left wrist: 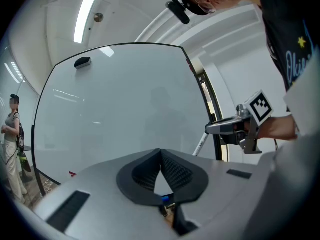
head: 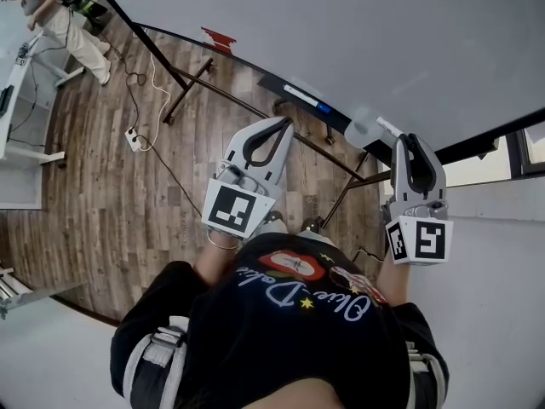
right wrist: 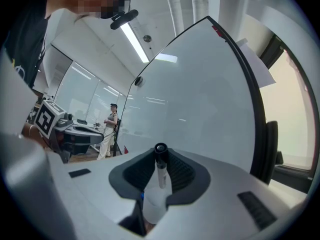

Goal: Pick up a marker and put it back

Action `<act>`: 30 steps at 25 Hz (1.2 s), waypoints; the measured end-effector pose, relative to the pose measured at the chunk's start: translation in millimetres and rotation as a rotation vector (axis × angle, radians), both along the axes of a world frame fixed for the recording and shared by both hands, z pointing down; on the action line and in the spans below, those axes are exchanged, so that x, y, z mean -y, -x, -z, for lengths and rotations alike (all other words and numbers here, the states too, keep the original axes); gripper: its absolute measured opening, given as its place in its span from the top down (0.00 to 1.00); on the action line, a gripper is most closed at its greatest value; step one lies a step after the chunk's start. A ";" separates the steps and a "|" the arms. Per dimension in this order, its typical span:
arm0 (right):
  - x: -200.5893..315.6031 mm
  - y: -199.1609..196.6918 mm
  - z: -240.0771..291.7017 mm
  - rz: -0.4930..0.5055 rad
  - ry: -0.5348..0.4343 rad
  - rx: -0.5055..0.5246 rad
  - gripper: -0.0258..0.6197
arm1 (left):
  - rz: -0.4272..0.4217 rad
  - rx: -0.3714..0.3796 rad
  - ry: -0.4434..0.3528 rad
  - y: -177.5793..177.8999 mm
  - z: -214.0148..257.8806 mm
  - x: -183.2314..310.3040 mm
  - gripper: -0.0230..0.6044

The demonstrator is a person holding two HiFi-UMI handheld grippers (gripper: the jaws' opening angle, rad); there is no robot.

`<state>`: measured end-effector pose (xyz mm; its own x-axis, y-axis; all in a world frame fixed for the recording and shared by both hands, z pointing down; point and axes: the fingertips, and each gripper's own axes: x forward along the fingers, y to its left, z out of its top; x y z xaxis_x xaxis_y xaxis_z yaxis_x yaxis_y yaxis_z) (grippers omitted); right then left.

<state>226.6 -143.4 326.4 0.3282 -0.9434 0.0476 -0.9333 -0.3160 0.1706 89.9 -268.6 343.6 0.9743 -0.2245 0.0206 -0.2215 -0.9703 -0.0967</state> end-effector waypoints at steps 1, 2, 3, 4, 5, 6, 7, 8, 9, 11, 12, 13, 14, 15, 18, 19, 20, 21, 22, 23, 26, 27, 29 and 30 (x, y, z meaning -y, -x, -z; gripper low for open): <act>0.3 -1.0 -0.3 0.000 -0.001 0.001 0.85 | 0.002 0.002 -0.003 -0.1 0.3 0.2 0.96; 0.5 -2.0 -0.5 0.000 -0.003 0.002 0.85 | 0.004 0.001 -0.006 -0.1 1.1 0.4 0.96; 0.5 -2.7 -1.0 0.000 -0.004 0.003 0.85 | 0.007 -0.001 -0.008 0.2 2.1 0.6 0.96; 0.4 -3.1 -2.1 0.000 -0.003 0.005 0.85 | 0.010 -0.001 -0.009 0.9 2.6 0.6 0.96; 0.4 -3.4 -3.8 0.000 -0.001 0.008 0.85 | 0.013 0.002 -0.010 1.7 2.4 0.6 0.96; 0.6 -3.9 -6.1 0.000 0.001 0.011 0.85 | 0.016 0.005 -0.011 2.3 1.9 0.7 0.96; 0.9 -4.4 -8.8 0.001 0.004 0.015 0.85 | 0.019 0.008 -0.012 2.7 1.2 0.7 0.96; 1.2 -4.9 -11.8 0.002 0.007 0.020 0.85 | 0.021 0.011 -0.013 3.0 0.6 0.5 0.96; 1.7 -5.5 -14.9 0.004 0.009 0.026 0.85 | 0.024 0.013 -0.014 3.3 0.1 0.3 0.96; 2.9 -6.7 -20.3 0.009 0.014 0.037 0.85 | 0.030 0.017 -0.015 3.6 -0.3 0.0 0.96; 3.6 -7.3 -22.7 0.012 0.016 0.041 0.85 | 0.034 0.020 -0.015 3.8 -0.5 0.1 0.96; 4.3 -8.0 -24.9 0.014 0.018 0.046 0.85 | 0.037 0.023 -0.016 3.9 -0.8 0.3 0.96; 4.9 -8.8 -27.2 0.016 0.020 0.050 0.85 | 0.040 0.027 -0.018 4.0 -1.3 0.5 0.96; 5.4 -9.7 -29.5 0.016 0.021 0.055 0.85 | 0.043 0.031 -0.019 4.1 -2.0 0.7 0.96; 6.0 -12.5 -36.1 0.016 0.026 0.065 0.85 | 0.049 0.042 -0.024 4.2 -3.6 0.4 0.96; 6.3 -13.3 -38.3 0.017 0.028 0.069 0.85 | 0.052 0.044 -0.024 4.2 -3.7 0.2 0.96; 6.7 -14.0 -40.3 0.018 0.031 0.073 0.85 | 0.054 0.046 -0.025 4.1 -3.8 -0.1 0.96; 7.2 -14.9 -42.1 0.018 0.035 0.077 0.85 | 0.057 0.048 -0.026 3.9 -3.7 -0.3 0.96; 7.6 -15.8 -43.6 0.019 0.038 0.081 0.85 | 0.060 0.050 -0.029 3.6 -3.5 -0.6 0.96; 8.3 -16.8 -45.2 0.019 0.041 0.084 0.85 | 0.063 0.051 -0.031 3.6 -3.4 -0.8 0.96; 11.5 -18.3 -50.5 0.023 0.052 0.095 0.85 | 0.073 0.056 -0.037 5.0 -3.1 -0.4 0.96; 12.7 -18.7 -52.4 0.024 0.054 0.098 0.85 | 0.076 0.057 -0.037 5.6 -2.9 0.0 0.96; 15.3 -20.1 -55.4 0.028 0.057 0.101 0.85 | 0.081 0.056 -0.041 5.7 -2.0 1.0 0.96; 16.5 -20.4 -57.0 0.031 0.060 0.101 0.85 | 0.082 0.054 -0.044 5.6 -1.2 1.0 0.96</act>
